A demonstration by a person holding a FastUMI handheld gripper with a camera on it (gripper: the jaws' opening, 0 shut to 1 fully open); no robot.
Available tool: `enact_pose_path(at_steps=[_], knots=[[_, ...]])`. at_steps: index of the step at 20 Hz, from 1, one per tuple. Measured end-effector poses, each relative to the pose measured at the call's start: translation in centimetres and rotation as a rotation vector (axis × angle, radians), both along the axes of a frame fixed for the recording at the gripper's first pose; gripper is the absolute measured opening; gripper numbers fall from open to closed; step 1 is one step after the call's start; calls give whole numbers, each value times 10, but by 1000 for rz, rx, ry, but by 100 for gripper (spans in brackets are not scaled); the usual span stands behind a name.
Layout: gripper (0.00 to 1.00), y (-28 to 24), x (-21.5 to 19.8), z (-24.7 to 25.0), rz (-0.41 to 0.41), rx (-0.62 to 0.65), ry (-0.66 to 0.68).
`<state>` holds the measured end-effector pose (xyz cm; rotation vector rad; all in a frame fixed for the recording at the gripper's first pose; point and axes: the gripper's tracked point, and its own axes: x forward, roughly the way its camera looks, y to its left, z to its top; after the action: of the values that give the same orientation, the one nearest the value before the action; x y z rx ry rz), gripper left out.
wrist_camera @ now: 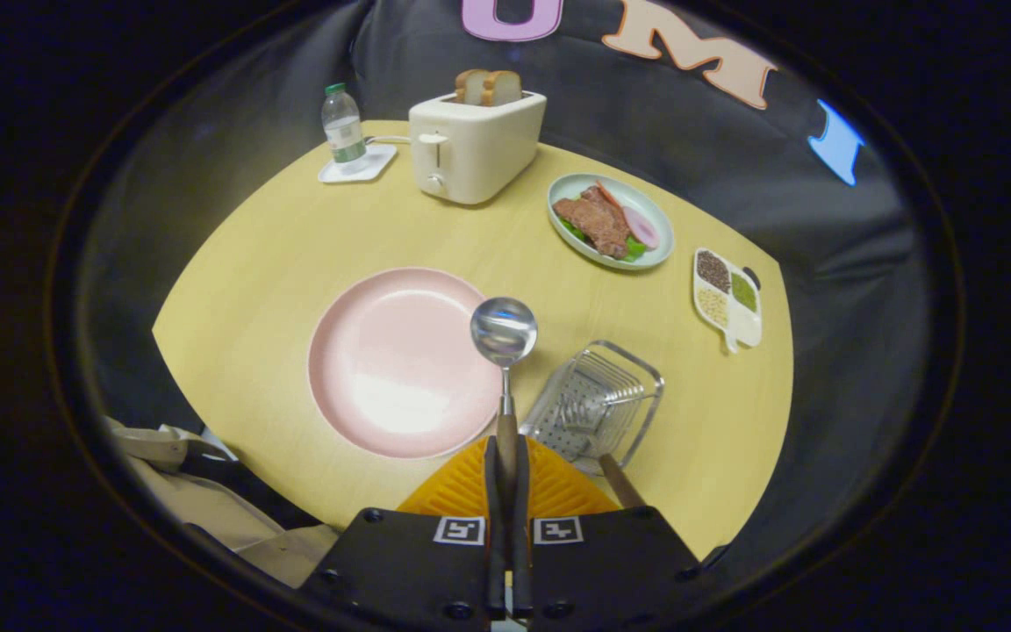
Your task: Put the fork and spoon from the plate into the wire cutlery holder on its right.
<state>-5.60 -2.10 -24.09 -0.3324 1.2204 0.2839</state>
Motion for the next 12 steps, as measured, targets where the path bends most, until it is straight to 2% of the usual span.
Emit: enact_pose_path(at_steps=[9, 12], knots=[[6, -45, 1, 14, -78, -48, 31], [6, -47, -5, 14, -115, -21, 60]])
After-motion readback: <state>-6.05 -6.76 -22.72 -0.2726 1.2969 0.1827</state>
